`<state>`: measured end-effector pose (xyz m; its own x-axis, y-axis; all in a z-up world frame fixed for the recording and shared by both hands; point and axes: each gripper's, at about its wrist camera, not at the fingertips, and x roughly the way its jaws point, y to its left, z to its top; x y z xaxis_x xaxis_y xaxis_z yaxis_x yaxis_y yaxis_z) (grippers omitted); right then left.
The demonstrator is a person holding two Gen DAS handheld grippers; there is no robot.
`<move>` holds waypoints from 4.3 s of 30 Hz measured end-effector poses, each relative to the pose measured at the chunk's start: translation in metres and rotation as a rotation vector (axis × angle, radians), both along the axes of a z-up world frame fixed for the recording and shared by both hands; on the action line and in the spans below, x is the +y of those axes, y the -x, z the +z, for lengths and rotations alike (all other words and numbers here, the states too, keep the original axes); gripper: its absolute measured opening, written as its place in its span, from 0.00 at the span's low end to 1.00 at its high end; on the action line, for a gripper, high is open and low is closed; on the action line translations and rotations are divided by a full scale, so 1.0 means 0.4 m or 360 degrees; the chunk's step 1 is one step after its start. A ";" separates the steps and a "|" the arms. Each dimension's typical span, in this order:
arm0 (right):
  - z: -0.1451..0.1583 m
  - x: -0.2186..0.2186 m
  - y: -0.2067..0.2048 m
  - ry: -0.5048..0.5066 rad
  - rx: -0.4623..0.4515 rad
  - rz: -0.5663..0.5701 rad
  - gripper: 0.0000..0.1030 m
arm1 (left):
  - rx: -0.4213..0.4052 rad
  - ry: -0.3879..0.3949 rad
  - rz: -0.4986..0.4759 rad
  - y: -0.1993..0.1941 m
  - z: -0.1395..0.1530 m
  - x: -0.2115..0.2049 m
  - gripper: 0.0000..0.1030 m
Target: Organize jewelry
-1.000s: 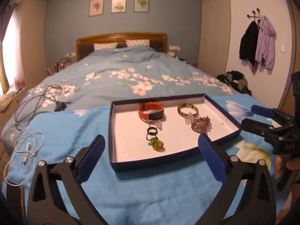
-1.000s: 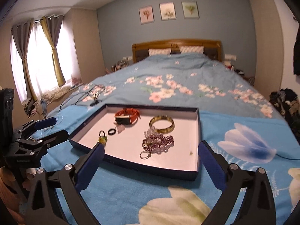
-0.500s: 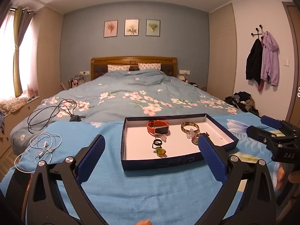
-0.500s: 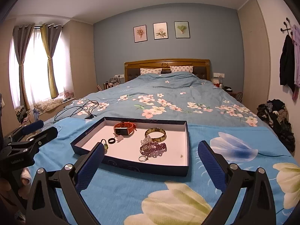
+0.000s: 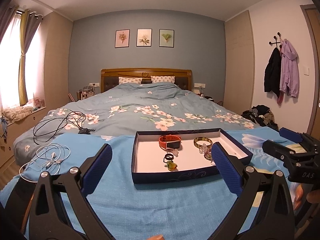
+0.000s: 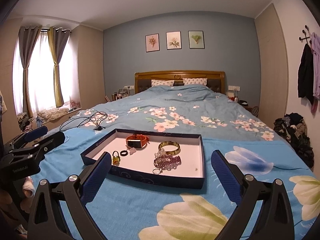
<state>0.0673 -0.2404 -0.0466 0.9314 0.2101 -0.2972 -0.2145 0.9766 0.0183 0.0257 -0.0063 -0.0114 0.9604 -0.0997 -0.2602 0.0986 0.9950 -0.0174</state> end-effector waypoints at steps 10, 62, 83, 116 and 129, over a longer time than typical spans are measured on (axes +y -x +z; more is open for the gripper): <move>0.000 -0.001 0.003 -0.0011 -0.0003 -0.0022 0.93 | -0.0040 -0.0019 0.0016 0.013 0.006 -0.010 0.95; -0.004 0.002 0.012 -0.0030 -0.0018 -0.0016 0.93 | -0.0084 -0.0027 0.0073 0.038 -0.001 -0.005 0.95; -0.008 0.004 0.012 -0.0038 -0.0013 -0.0018 0.93 | -0.0086 -0.0033 0.0075 0.030 -0.002 -0.003 0.95; -0.012 0.007 0.010 -0.0044 -0.0006 -0.0022 0.93 | -0.0080 -0.0036 0.0075 0.033 -0.003 -0.005 0.95; -0.014 0.006 0.009 -0.0042 -0.0002 -0.0022 0.93 | -0.0072 -0.0033 0.0077 0.028 -0.005 -0.014 0.95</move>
<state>0.0635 -0.2381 -0.0521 0.9347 0.2048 -0.2906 -0.2008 0.9786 0.0438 0.0145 -0.0118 -0.0135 0.9748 -0.0477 -0.2181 0.0504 0.9987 0.0064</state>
